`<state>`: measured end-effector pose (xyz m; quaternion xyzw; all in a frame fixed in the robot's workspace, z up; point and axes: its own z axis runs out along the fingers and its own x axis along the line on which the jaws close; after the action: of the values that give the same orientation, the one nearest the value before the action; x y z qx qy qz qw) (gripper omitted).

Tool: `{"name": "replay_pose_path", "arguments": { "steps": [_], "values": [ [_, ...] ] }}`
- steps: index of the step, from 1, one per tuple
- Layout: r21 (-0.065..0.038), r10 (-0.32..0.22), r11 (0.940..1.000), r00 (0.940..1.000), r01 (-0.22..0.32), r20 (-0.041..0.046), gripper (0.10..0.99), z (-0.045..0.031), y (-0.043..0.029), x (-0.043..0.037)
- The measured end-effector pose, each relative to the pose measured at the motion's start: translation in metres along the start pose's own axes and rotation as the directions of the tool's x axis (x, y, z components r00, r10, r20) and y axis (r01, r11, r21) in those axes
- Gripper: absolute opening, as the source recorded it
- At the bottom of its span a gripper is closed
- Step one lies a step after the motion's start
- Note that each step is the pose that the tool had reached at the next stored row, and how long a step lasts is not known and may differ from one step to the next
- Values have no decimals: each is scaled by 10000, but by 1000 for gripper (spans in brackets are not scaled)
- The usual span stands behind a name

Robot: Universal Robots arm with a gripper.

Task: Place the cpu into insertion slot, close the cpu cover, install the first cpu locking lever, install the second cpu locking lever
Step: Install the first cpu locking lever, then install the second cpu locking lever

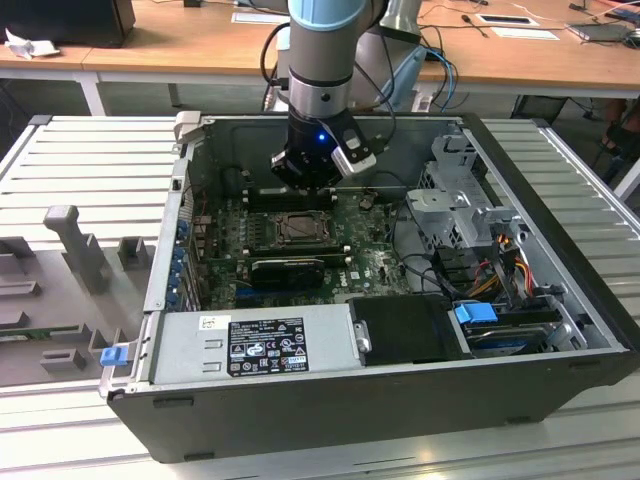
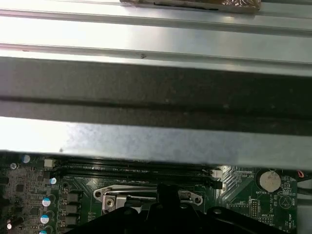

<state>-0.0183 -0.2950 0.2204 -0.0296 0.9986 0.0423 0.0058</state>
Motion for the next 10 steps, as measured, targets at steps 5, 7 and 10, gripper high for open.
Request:
{"name": "replay_pose_path", "arguments": {
  "steps": [5,7,10],
  "values": [
    [0,1,10000,10000,-1,0,106,-2,-20,1],
    [1,0,10000,10000,0,-1,106,-3,-30,2],
    [1,-1,10000,10000,1,-1,106,-5,-60,3]
  ]
}}
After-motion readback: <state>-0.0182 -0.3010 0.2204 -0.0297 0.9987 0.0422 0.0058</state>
